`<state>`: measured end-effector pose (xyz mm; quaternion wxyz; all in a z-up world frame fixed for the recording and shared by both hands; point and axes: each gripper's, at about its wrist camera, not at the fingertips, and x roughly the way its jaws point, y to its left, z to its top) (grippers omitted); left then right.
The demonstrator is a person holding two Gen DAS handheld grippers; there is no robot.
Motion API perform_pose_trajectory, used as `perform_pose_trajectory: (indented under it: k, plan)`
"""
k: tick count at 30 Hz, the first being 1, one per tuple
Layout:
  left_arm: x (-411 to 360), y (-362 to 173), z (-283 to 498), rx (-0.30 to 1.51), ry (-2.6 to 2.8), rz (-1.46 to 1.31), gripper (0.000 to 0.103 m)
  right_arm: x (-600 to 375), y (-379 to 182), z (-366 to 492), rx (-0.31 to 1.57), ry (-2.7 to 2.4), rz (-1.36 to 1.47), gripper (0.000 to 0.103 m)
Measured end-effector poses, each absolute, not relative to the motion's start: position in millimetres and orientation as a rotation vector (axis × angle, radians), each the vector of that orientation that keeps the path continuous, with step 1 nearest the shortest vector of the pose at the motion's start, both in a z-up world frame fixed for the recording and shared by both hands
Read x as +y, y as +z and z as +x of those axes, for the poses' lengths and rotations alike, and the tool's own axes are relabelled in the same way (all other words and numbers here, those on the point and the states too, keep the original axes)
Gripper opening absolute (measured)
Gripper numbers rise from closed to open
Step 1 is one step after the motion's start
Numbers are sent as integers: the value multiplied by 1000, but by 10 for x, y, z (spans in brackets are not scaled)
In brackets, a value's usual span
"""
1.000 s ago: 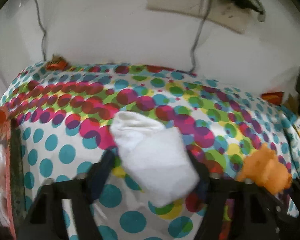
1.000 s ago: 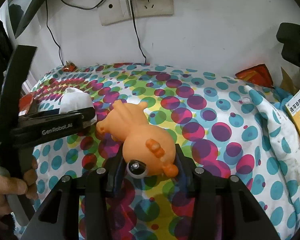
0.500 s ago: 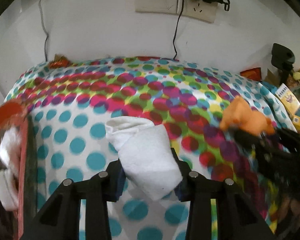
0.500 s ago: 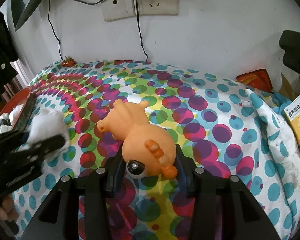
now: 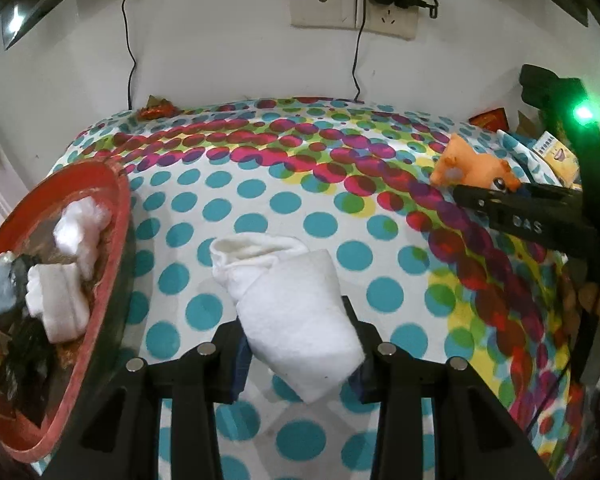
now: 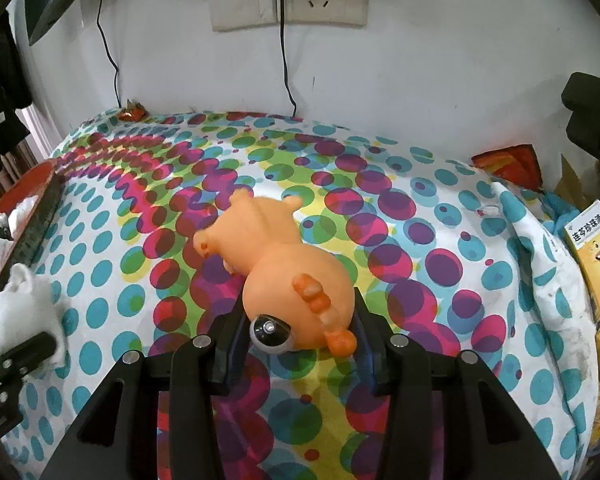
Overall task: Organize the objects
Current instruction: 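Carry the white sock over the red tray with the left tool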
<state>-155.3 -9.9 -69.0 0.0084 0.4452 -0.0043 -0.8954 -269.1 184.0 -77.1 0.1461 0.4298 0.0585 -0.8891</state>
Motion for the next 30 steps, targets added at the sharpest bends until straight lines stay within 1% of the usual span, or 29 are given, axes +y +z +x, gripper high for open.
perform_pose_trajectory:
  k: [3,8,14,30]
  plan:
    - [-124,-671,-1478,-38,-2785,1389,39,1833,-776,-2684,178,-2563,1238,42]
    - [-193,-626,-1388,-17,-2782,1371,39,1806,-786,-2680,206,-2571,1240,42]
    - [-262,-527,-1283,-68,-2769,1337,39,1789,-788,-2676,226,-2577,1240,42]
    - [-535,-254,-1002,-36,-2753,1295,39,1784,-786,-2680,227,-2576,1240,42]
